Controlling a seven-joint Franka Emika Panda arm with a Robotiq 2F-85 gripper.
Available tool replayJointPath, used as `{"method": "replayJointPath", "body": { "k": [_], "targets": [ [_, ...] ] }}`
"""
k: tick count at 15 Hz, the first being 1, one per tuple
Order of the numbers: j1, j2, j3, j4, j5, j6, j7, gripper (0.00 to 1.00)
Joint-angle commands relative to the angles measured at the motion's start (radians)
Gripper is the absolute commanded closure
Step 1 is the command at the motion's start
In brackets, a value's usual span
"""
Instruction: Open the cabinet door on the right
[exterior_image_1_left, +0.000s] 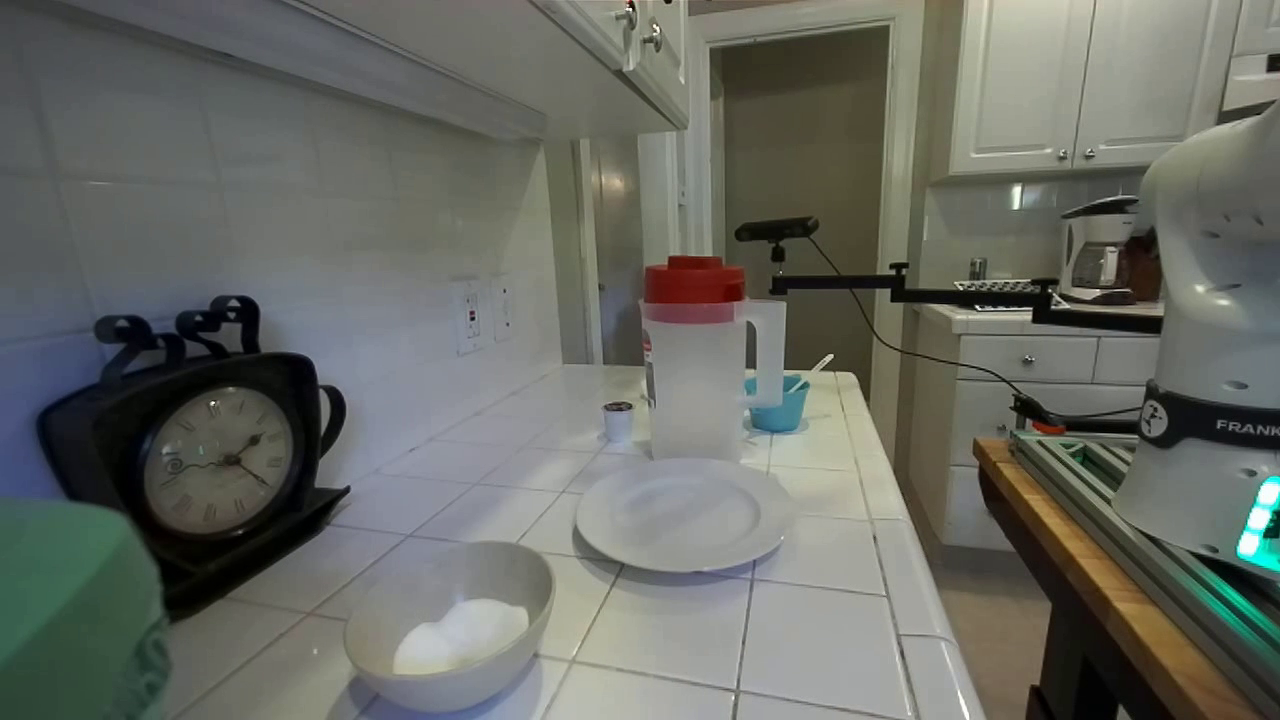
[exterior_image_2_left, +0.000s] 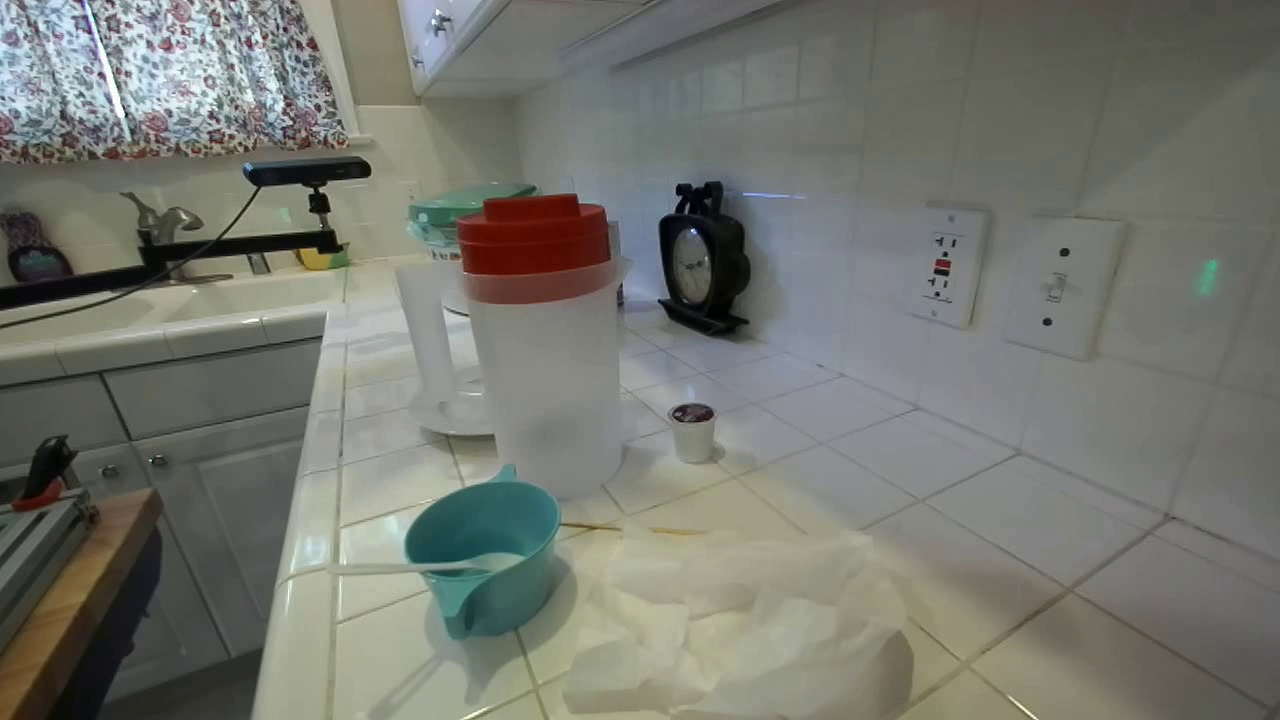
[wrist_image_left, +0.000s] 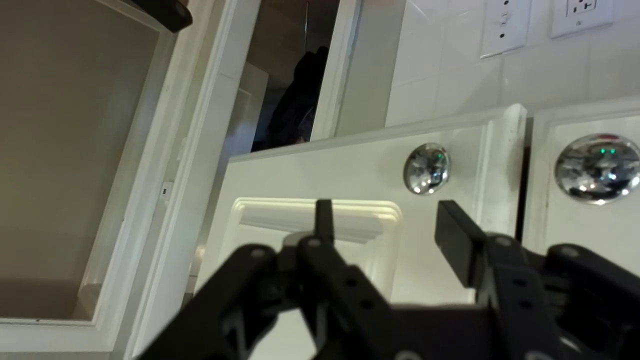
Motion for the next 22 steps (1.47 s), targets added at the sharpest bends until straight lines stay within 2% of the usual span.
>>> {"method": "replayJointPath", "body": {
  "k": [1, 4, 5, 6, 11, 15, 22],
  "targets": [
    [0.015, 0.013, -0.001, 0.018, 0.0, -0.054, 0.014, 0.3],
    [0.013, 0.029, 0.003, 0.022, -0.006, -0.091, 0.033, 0.38],
    [0.014, 0.036, 0.003, 0.024, -0.006, -0.1, 0.041, 0.45],
    [0.014, 0.043, 0.003, 0.027, -0.008, -0.108, 0.049, 0.41],
    [0.017, 0.083, -0.003, 0.055, -0.014, -0.108, 0.073, 0.46],
    [0.018, 0.112, -0.005, 0.086, -0.017, -0.106, 0.079, 0.42],
    [0.023, 0.152, -0.009, 0.117, -0.016, -0.096, 0.09, 0.46]
  ]
}}
